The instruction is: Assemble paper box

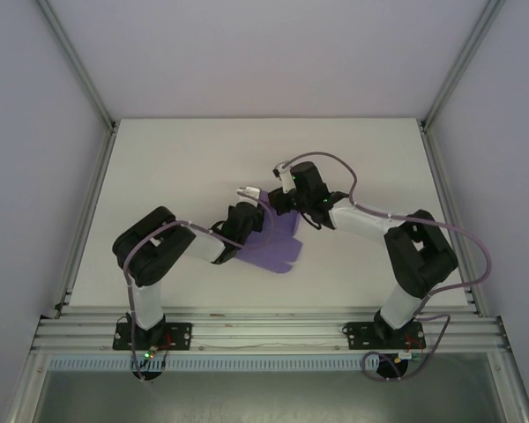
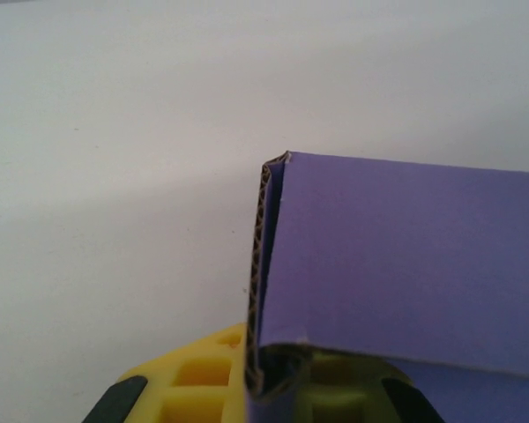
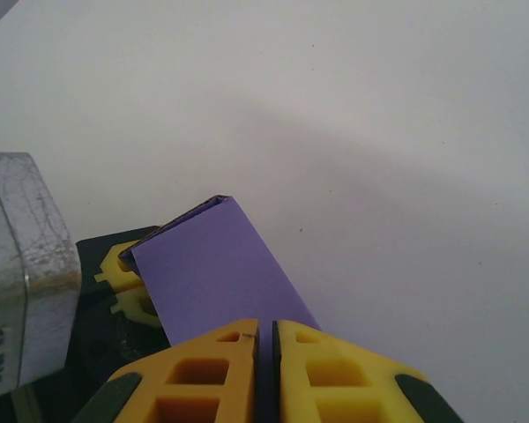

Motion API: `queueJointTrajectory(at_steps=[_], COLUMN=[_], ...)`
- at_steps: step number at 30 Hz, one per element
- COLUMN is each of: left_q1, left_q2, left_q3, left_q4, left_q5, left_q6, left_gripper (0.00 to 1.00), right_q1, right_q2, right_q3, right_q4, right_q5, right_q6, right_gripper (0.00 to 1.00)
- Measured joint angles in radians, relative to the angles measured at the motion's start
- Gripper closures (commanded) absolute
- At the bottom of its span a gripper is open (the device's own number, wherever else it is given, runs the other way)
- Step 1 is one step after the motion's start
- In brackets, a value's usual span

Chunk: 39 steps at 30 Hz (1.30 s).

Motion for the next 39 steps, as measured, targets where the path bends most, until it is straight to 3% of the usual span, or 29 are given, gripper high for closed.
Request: queueJointTrajectory(at_steps=[6, 10, 11, 15, 21, 25, 31, 39], left_q1=[-0.011, -0.011, -0.011, -0.006, 0.019, 0.023, 0.023, 0.023], left_q2=[0.066, 0.08, 0.08, 0.05, -0.085, -0.179, -0.187, -0.085], left_q3=[0.055, 0.066, 0.063, 0.025, -0.05, -0.063, -0.064, -0.018], left_q4=[0.016, 0.026, 0.029, 0.027, -0.064, -0.099, -0.146, -0.159], left_q5=[-0.142, -0.177, -0.177, -0.172, -0.116, -0.075, -0.056, -0.027], left_q6=[-0.053, -0.073, -0.072, -0.06, -0.036, -0.039, -0.047, -0.045], left_gripper=[1.0, 1.0, 0.95, 0.56, 0.32, 0.31, 0.37, 0.57], right_q1=[0.01, 0.014, 0.016, 0.024, 0.032, 0.032, 0.032, 0.032], right_q2=[0.0, 0.0, 0.0, 0.0, -0.004, -0.008, -0.011, -0.011], right_q3=[0.0, 0.0, 0.0, 0.0, 0.004, 0.005, 0.005, 0.013], right_q4=[0.015, 0.02, 0.02, 0.004, -0.012, -0.016, -0.024, -0.032], right_q5=[0.037, 0.05, 0.053, 0.059, 0.063, 0.074, 0.081, 0.081], right_q6=[0.012, 0.019, 0.022, 0.023, 0.034, 0.052, 0.072, 0.091], right_gripper=[0.86, 0.86, 0.86, 0.86, 0.85, 0.84, 0.82, 0.75])
